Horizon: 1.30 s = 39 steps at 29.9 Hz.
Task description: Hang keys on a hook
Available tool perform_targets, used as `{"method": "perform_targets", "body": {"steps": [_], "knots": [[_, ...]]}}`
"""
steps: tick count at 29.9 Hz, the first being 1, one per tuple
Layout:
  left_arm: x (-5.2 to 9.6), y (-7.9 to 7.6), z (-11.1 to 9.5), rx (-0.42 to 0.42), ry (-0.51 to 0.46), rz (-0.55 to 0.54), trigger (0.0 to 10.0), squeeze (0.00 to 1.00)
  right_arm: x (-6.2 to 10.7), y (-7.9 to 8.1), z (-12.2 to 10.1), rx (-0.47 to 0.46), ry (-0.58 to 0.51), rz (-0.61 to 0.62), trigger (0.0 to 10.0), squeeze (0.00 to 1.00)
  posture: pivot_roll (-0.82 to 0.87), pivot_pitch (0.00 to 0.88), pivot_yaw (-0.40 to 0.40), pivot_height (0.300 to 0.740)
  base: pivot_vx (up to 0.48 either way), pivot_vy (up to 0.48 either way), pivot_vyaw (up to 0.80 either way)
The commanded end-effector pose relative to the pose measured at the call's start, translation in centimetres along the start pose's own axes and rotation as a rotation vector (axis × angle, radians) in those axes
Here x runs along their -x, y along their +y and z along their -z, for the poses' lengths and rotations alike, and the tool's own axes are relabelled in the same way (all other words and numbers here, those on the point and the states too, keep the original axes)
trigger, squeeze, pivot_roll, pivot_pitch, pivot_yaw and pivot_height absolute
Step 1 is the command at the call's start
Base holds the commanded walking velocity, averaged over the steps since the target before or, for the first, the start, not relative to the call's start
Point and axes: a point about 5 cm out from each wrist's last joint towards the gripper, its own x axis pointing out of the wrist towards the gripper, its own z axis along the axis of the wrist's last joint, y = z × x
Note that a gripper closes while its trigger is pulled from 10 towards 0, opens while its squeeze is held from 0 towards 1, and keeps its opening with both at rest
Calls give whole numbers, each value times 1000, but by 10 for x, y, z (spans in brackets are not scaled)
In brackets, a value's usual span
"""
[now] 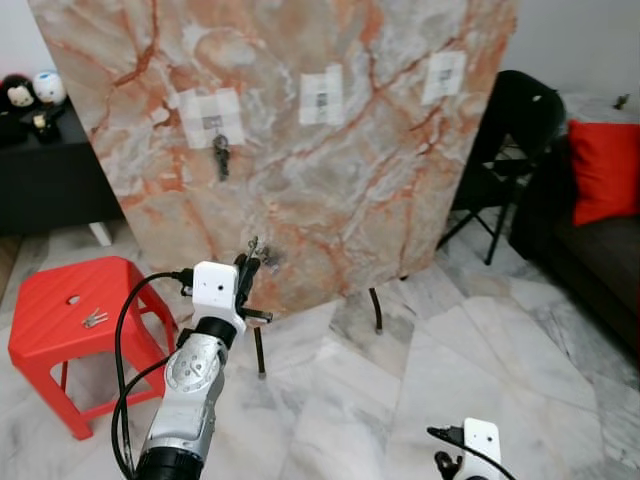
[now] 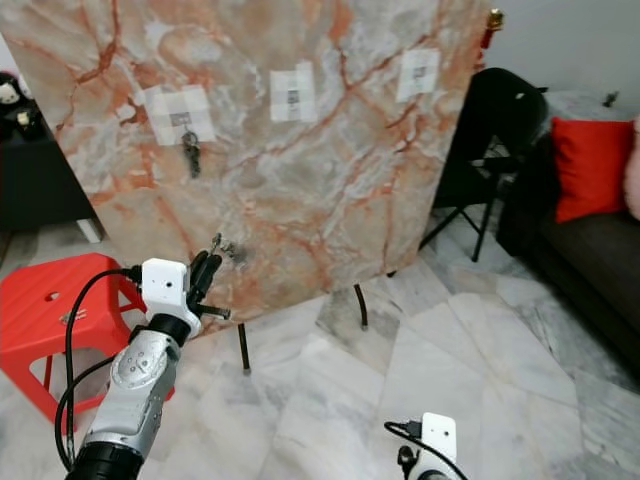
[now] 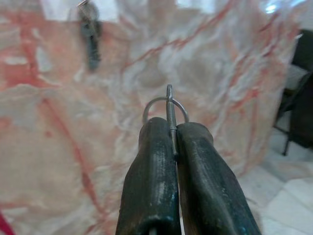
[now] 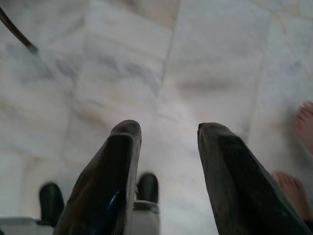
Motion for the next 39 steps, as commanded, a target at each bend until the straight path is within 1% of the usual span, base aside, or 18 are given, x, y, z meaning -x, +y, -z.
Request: {"method": "perform_targets", "body": {"steps": [1,9,14,27,30,31,33,34,36,39], "knots": [[-6,-11,-11,20,-44,32,10000,0,2,-13,7,2,24,34,10000,0,68,0,-72,740,379,0,0],[-7,-14,-11,20,-42,46,10000,0,2,-17,5,5,21,40,10000,0,64,0,-68,740,382,0,0],[-9,-16,-13,19,-47,62,10000,0,3,-17,7,7,24,41,10000,0,67,0,-71,740,383,0,0],[-10,-17,-18,3,-60,75,10000,0,2,-16,5,15,23,35,10000,0,71,0,-73,740,382,0,0],[-10,-17,-20,6,-70,86,10000,0,2,-12,4,17,22,32,10000,0,72,0,-73,740,382,0,0],[-10,-20,-22,29,-84,108,10000,0,1,-7,5,18,24,26,10000,0,72,0,-72,740,356,0,0],[-9,-20,-23,35,-87,114,10000,0,1,-6,5,18,24,25,10000,0,72,0,-72,740,356,0,0],[-9,-23,-25,55,-98,136,10000,0,1,1,7,20,26,17,10000,0,71,0,-72,740,0,0,0],[-8,-25,-27,64,-111,156,10000,0,0,10,8,25,28,7,10000,0,71,0,-72,740,0,0,0],[-8,-25,-29,58,-109,163,10000,0,1,9,8,26,28,8,10000,0,71,0,-70,740,0,0,0]]}}
